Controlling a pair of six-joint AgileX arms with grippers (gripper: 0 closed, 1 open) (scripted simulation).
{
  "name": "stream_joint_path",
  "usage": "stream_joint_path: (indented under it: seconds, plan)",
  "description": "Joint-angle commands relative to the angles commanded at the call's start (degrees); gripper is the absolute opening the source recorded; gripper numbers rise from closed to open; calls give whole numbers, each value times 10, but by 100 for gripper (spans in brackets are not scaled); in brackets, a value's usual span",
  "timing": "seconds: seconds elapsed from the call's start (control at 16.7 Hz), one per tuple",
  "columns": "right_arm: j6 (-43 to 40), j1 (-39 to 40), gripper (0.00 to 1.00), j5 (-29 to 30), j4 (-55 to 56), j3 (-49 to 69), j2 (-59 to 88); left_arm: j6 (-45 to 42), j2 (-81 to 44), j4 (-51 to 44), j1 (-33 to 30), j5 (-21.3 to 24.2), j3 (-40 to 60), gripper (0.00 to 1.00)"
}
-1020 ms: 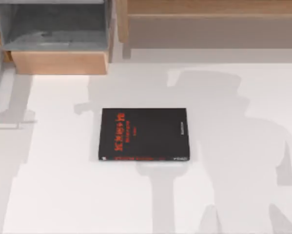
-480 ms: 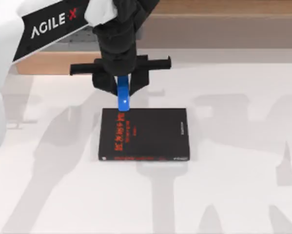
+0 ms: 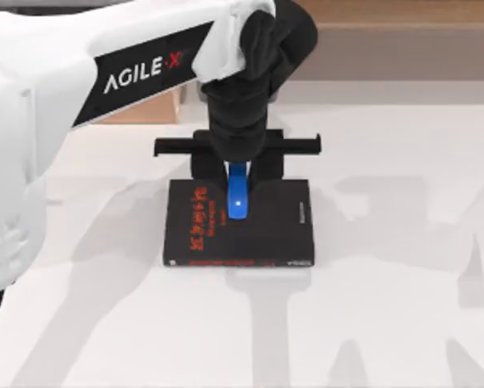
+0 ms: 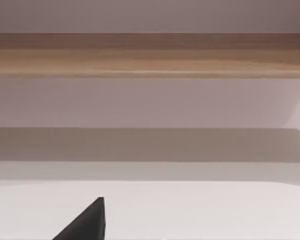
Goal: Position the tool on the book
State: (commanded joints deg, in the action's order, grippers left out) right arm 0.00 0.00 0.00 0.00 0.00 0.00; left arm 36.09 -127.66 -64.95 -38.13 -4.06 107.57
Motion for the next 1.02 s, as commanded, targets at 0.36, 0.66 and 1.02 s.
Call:
stream_joint_path:
  seconds: [0.36, 0.66, 1.02]
  plan:
    - [0, 0, 100, 0, 0, 0, 0, -2, -12, 41, 2, 1, -29, 0]
    - [0, 0, 100, 0, 0, 0, 0, -3, -17, 58, 2, 0, -41, 0]
    - [0, 0, 100, 0, 0, 0, 0, -3, -17, 58, 2, 0, -41, 45]
